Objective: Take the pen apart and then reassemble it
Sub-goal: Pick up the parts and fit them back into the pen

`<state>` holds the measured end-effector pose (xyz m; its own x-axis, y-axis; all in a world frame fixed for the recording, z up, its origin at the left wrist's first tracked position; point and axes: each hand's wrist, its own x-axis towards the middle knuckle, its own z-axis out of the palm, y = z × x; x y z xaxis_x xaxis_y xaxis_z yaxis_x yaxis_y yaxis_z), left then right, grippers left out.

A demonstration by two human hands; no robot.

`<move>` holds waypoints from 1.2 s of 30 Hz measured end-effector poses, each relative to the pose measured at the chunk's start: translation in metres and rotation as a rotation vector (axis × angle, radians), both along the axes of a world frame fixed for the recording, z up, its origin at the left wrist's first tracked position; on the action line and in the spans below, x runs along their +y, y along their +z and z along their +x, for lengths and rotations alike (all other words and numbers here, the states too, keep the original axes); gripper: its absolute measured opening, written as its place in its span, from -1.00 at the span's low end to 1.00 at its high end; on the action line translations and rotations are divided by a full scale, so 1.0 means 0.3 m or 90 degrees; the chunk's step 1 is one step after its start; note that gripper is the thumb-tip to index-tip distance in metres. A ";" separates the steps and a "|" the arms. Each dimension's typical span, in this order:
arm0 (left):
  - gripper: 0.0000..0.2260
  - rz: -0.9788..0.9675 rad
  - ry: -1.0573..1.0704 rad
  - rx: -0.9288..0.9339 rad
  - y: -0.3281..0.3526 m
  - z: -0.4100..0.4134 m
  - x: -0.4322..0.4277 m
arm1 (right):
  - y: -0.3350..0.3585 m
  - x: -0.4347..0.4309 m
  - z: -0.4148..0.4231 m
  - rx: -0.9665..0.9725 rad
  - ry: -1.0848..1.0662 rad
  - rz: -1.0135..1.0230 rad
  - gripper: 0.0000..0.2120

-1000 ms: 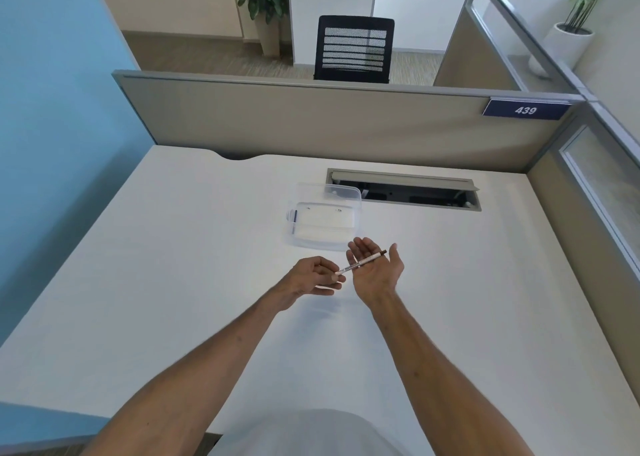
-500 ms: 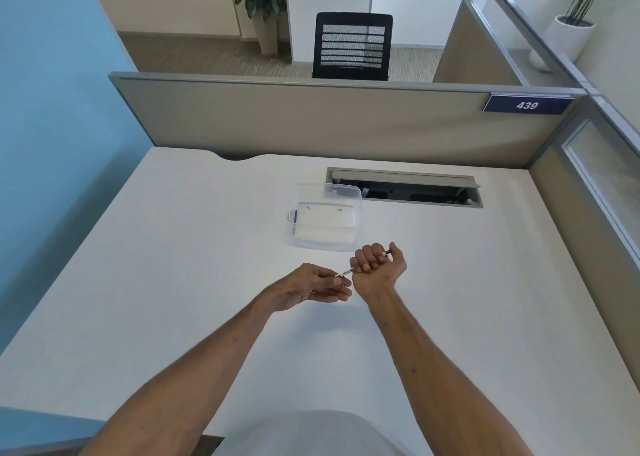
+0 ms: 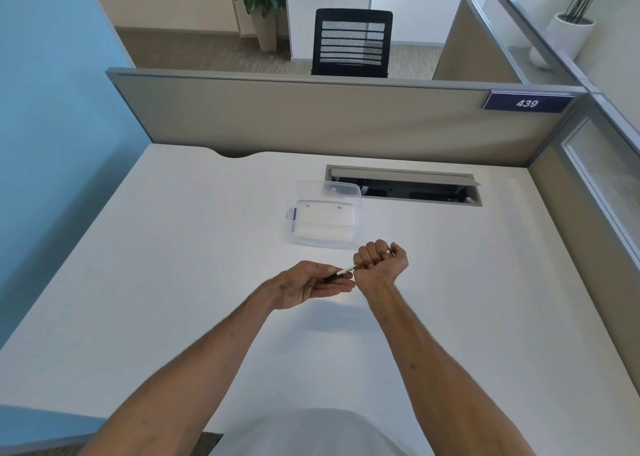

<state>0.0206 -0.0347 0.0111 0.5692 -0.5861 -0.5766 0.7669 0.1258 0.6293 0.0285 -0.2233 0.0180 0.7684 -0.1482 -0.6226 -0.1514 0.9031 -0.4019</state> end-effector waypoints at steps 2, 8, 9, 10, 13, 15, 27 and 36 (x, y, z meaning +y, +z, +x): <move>-0.65 -0.004 0.008 0.005 -0.002 0.001 0.000 | -0.001 -0.001 0.003 0.003 0.002 -0.005 -0.71; -0.64 0.010 0.014 0.014 0.003 0.001 0.003 | 0.003 0.002 0.005 0.012 0.004 -0.010 -0.72; -0.64 0.015 0.010 0.013 0.006 0.001 0.004 | 0.004 0.002 0.003 0.011 0.005 -0.007 -0.73; -0.63 0.019 0.006 0.012 0.009 0.001 0.005 | 0.005 0.002 0.002 0.009 0.005 -0.006 -0.73; -0.63 0.026 0.014 0.019 0.013 0.001 0.008 | 0.009 0.004 0.000 -0.002 0.009 -0.004 -0.73; -0.63 0.035 0.024 0.025 0.013 0.002 0.007 | 0.009 0.000 -0.002 -0.010 0.013 -0.005 -0.71; -0.67 0.207 0.093 -0.116 -0.009 0.013 0.034 | -0.036 -0.023 0.002 0.042 0.172 -0.282 -0.86; -0.77 0.437 0.093 -0.289 -0.053 -0.003 0.058 | -0.088 -0.089 -0.037 -0.002 0.423 -0.686 -0.82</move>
